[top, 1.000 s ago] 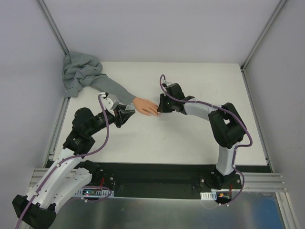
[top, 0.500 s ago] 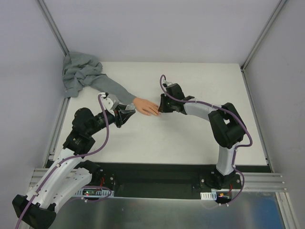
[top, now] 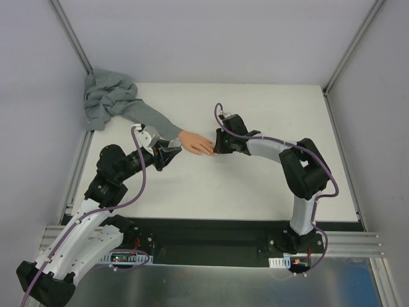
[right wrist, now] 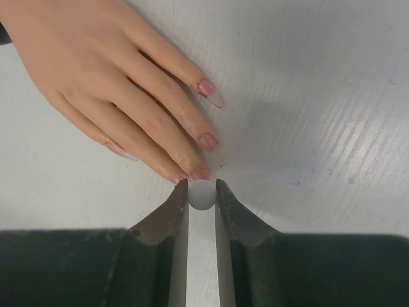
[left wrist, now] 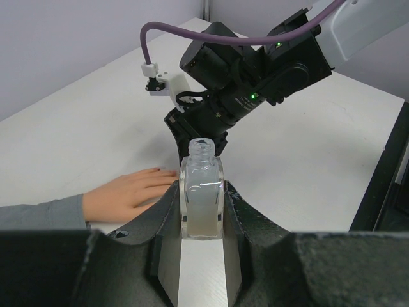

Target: Paint the nails

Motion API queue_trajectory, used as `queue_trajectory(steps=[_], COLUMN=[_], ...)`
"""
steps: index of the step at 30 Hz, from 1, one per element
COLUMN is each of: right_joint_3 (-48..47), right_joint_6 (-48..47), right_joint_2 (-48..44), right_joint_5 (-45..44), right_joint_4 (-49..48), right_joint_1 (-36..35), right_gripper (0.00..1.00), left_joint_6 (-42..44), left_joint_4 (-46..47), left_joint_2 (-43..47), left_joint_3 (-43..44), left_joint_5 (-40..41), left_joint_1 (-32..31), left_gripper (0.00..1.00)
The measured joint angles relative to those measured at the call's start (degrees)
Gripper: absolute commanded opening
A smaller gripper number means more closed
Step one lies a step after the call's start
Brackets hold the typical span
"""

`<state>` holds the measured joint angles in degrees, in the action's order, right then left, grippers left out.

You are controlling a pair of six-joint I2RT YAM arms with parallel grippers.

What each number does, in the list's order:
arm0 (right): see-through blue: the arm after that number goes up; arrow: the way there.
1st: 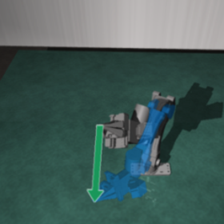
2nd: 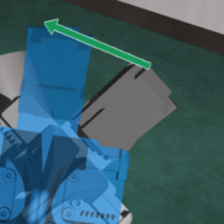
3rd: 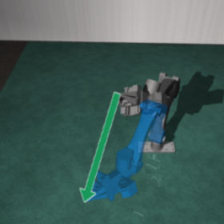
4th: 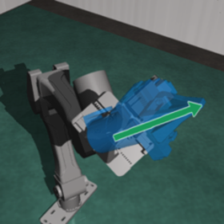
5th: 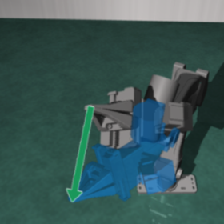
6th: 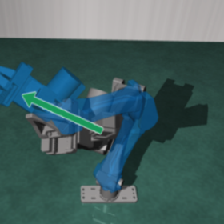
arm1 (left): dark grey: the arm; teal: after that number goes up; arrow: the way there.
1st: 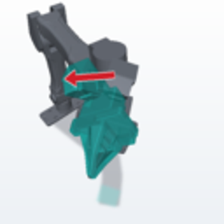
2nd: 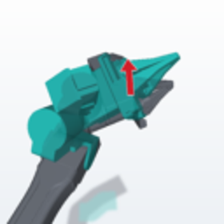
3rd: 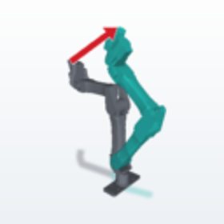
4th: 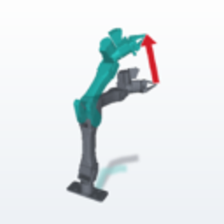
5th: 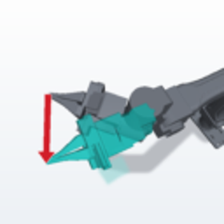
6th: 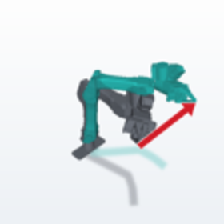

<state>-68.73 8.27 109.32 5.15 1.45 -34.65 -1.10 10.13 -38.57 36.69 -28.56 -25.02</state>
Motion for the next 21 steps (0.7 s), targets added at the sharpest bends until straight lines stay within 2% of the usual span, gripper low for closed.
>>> queue_trajectory(steps=[21], right_joint_3=[-2.7], right_joint_6=[0.0], right_joint_2=[0.0], right_joint_5=[0.2], right_joint_4=[0.5], right_joint_1=[-1.4], right_gripper=[0.01], left_joint_6=[-0.1], left_joint_4=[0.0], left_joint_2=[0.0], left_joint_3=[0.0], left_joint_5=[-0.1], left_joint_1=[0.0], left_gripper=[0.00])
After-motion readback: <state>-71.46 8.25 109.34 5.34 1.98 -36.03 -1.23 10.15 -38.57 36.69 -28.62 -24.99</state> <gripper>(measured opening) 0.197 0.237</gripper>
